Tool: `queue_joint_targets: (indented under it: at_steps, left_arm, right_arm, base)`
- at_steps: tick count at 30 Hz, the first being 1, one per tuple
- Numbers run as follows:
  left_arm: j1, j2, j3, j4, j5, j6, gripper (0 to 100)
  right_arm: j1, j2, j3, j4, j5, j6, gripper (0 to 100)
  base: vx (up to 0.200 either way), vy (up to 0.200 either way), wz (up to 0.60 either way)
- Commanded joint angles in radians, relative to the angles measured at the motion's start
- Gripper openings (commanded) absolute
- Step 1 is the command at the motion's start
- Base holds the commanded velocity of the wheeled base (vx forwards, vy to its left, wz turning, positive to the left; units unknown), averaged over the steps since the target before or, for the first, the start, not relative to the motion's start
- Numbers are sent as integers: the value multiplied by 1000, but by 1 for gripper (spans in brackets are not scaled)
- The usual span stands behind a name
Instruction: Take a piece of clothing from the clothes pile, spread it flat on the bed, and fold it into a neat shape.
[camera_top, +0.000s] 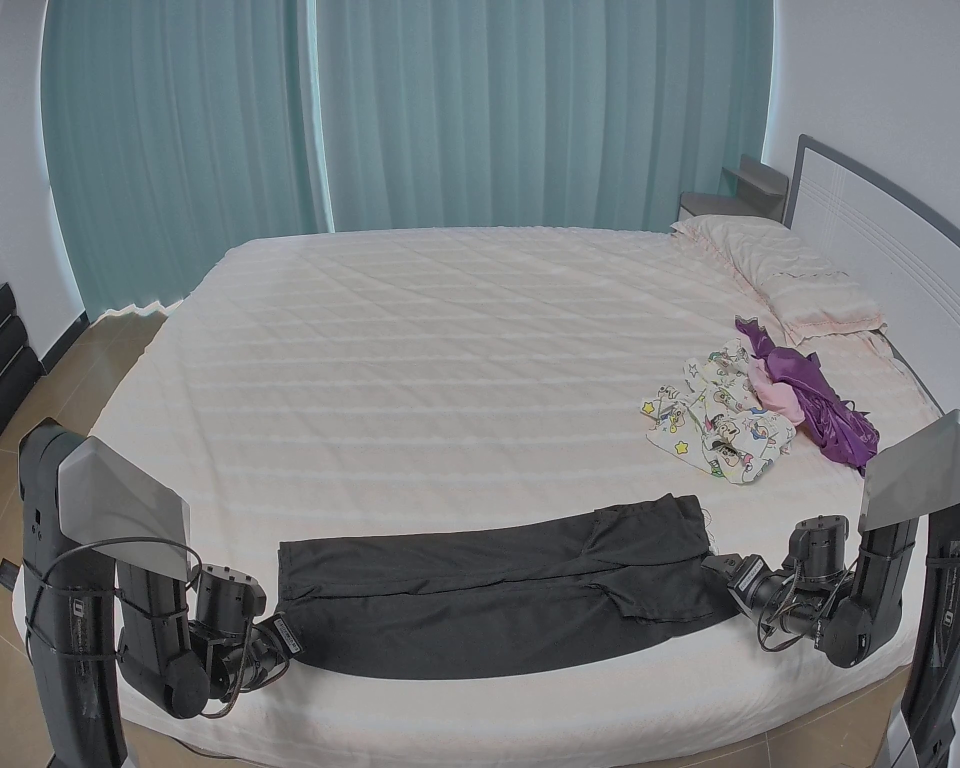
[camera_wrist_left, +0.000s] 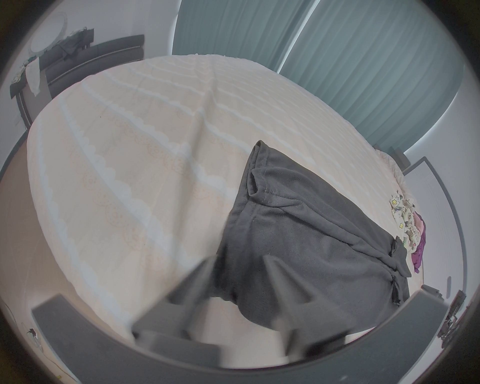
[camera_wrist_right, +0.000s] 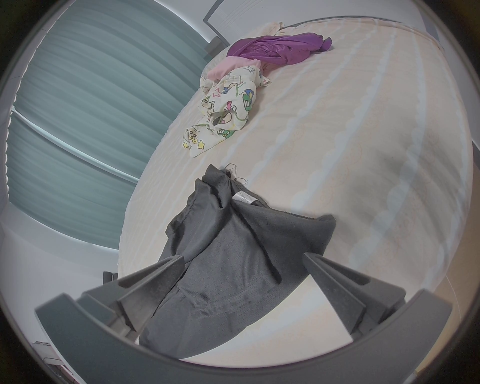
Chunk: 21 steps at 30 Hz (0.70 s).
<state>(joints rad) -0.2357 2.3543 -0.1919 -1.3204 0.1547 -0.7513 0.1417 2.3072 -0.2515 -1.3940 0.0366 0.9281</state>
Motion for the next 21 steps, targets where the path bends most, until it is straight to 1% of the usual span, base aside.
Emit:
queue_joint_targets:
  at_steps: [1,5,7,14,15,18,21]
  left_arm:
    - [-7,22,-3,1,14,6,0]
    - [-7,22,29,6,57,69,0]
    - [-8,22,34,4,68,82,0]
    - [-8,28,37,3,63,82,0]
    - [-8,28,37,3,63,82,100]
    - [-8,17,46,0,63,81,100]
    - [-8,-38,68,-20,62,76,100]
  right_arm:
    - [-1,1,0,0,0,0,100]
    - [-1,-2,0,0,0,0,100]
    - [-2,0,0,0,0,0,100]
    - [-2,-2,0,0,0,0,100]
    - [-2,-2,0,0,0,0,100]
    - [-2,-2,0,0,0,0,100]
    - [-5,-3,1,0,0,0,100]
  base:
    - [0,0,0]
    - [0,0,0]
    - [0,0,0]
    - [0,0,0]
    - [0,0,0]
    - [0,0,0]
    - [0,0,0]
